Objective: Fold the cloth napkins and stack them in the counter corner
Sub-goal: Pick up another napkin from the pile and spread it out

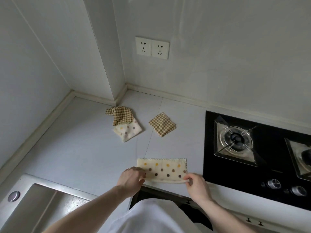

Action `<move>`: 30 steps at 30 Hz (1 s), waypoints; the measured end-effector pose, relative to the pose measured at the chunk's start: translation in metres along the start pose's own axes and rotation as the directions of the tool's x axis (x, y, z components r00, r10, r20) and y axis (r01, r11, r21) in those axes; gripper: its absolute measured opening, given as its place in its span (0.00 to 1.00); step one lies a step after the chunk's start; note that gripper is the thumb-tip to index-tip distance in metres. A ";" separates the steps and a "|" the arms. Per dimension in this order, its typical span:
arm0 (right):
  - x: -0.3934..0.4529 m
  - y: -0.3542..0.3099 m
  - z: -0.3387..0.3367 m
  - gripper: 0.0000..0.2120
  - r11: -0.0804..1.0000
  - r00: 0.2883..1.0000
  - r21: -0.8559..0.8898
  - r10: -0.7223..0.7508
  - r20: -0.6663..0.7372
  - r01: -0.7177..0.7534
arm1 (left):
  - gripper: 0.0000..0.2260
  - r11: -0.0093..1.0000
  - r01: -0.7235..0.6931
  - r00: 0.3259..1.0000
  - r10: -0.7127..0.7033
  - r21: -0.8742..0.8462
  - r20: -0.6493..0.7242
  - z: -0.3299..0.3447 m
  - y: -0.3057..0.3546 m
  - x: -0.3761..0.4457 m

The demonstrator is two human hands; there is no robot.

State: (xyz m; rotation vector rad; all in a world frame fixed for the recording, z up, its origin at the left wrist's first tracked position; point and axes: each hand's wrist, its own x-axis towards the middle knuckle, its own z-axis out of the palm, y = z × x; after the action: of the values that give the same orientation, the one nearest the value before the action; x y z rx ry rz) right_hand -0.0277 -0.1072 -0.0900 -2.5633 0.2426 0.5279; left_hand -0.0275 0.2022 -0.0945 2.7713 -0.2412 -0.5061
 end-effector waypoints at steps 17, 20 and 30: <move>0.042 -0.033 0.000 0.11 0.813 0.873 0.329 0.408 0.267 -0.480 | 0.21 0.683 0.477 0.867 -0.468 -0.553 0.170 0.003 0.011 0.022; 0.036 -0.040 -0.006 0.06 0.803 0.897 0.401 0.387 0.213 -0.442 | 0.17 0.657 0.455 0.876 -0.451 -0.602 0.170 0.002 0.010 0.024; 0.025 -0.094 -0.025 0.06 0.877 0.972 0.428 0.156 0.176 -0.219 | 0.18 0.471 0.430 0.883 -0.396 -0.770 0.251 0.000 0.005 0.019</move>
State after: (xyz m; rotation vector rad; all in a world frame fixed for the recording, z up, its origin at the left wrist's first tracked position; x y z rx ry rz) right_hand 0.0277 -0.0415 -0.0391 -2.0586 0.5068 0.6347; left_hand -0.0105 0.1933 -0.0983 1.8524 0.5689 -0.5864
